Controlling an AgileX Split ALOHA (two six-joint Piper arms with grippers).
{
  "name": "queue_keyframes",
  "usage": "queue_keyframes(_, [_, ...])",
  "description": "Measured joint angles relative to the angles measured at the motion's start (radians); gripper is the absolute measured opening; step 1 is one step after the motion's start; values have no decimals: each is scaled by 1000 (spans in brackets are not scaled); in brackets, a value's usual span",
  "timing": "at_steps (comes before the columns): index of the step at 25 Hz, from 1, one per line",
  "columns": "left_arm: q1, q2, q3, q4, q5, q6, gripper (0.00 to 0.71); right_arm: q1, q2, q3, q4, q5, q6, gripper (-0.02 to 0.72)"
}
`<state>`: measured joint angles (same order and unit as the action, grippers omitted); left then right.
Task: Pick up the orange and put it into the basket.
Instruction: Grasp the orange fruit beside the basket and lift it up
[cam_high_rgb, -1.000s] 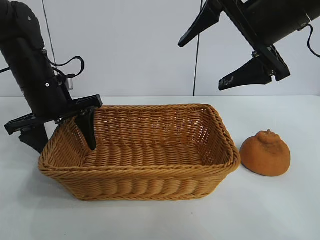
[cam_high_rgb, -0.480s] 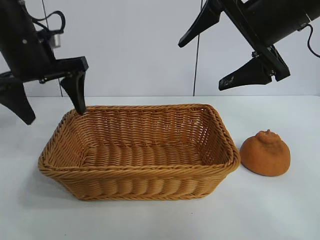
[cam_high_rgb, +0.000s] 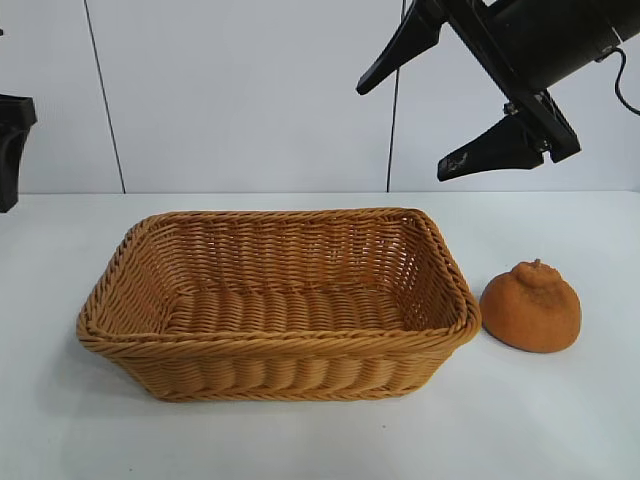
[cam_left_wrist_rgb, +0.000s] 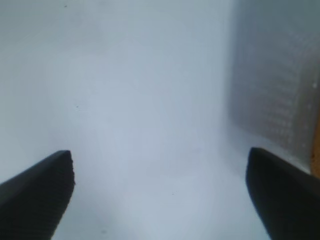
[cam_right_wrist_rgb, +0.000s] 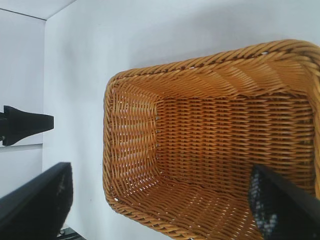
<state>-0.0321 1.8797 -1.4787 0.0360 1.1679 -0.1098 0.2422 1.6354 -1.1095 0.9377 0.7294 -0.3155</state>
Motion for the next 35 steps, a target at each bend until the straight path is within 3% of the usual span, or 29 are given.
queue_keyframes(7, [3,-60,0,-26,42,22,651,0,0,0,0,0,0,652])
queue_keyframes(13, [3,-205,44,-36,43,35,651,0,0,0,0,0,0,652])
queue_keyframes(29, [3,-903,589,-36,47,60,651,0,0,0,0,1,0,652])
queue_keyframes(35, [3,-1145,758,-36,-17,63,651,0,0,0,0,1,0,652])
